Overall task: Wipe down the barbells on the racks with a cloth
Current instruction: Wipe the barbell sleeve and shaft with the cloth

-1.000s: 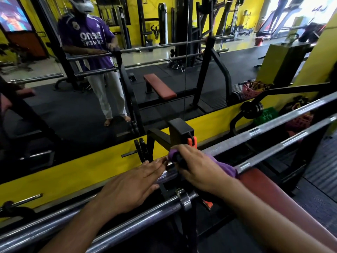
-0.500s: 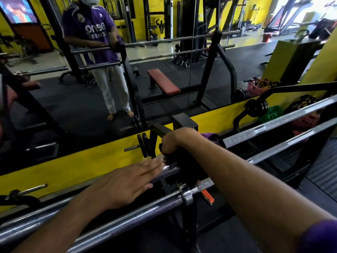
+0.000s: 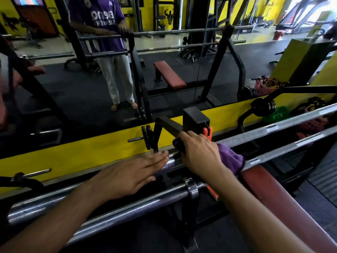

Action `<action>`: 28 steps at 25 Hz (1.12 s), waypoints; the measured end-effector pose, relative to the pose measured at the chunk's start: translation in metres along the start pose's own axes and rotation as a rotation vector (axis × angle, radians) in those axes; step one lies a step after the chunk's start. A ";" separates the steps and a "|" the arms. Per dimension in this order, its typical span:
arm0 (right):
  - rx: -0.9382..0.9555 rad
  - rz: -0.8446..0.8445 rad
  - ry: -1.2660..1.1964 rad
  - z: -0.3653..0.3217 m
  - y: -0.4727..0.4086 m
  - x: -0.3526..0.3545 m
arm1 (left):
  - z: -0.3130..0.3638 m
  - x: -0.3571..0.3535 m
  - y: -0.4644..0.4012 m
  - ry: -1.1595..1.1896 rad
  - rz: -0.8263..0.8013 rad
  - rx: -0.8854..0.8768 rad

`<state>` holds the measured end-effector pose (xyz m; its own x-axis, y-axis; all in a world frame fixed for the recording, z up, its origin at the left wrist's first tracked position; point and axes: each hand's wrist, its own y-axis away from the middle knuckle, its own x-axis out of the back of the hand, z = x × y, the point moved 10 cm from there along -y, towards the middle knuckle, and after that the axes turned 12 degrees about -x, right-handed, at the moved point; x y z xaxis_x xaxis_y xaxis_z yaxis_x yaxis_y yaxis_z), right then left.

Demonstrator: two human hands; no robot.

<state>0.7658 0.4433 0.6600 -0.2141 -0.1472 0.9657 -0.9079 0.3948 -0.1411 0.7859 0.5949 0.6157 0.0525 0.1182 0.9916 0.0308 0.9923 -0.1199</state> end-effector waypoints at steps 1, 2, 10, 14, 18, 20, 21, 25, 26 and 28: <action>0.009 0.086 -0.076 0.004 0.020 0.004 | 0.000 0.000 0.000 -0.004 -0.005 0.001; 0.012 0.136 -0.138 0.008 0.034 0.000 | 0.001 0.001 -0.001 -0.006 -0.006 0.001; 0.039 0.231 -0.179 0.017 0.082 -0.009 | 0.003 0.003 -0.001 -0.001 -0.010 -0.012; 0.011 0.154 -0.285 0.023 0.101 -0.018 | 0.003 0.004 -0.001 -0.013 0.012 -0.009; -0.006 0.142 -0.398 0.028 0.114 -0.026 | 0.002 0.000 -0.001 -0.018 -0.011 -0.003; -0.078 0.121 -0.531 0.038 0.118 -0.031 | 0.002 0.000 -0.001 -0.020 -0.019 0.006; -0.189 0.077 -0.725 0.049 0.120 -0.040 | 0.002 -0.001 -0.001 -0.011 -0.029 0.015; -1.025 -0.138 -2.020 0.075 0.133 -0.121 | 0.002 -0.001 0.000 -0.013 -0.031 0.020; -1.103 -0.185 -2.184 0.068 0.125 -0.130 | 0.002 -0.001 0.001 -0.012 -0.034 0.019; -1.109 -0.113 -2.359 0.059 0.095 -0.136 | 0.004 0.000 0.000 -0.017 -0.031 0.012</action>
<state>0.6875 0.4477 0.5024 -0.6949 -0.0966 -0.7126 -0.7057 0.2819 0.6500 0.7818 0.5952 0.6162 0.0347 0.0878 0.9955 0.0206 0.9959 -0.0885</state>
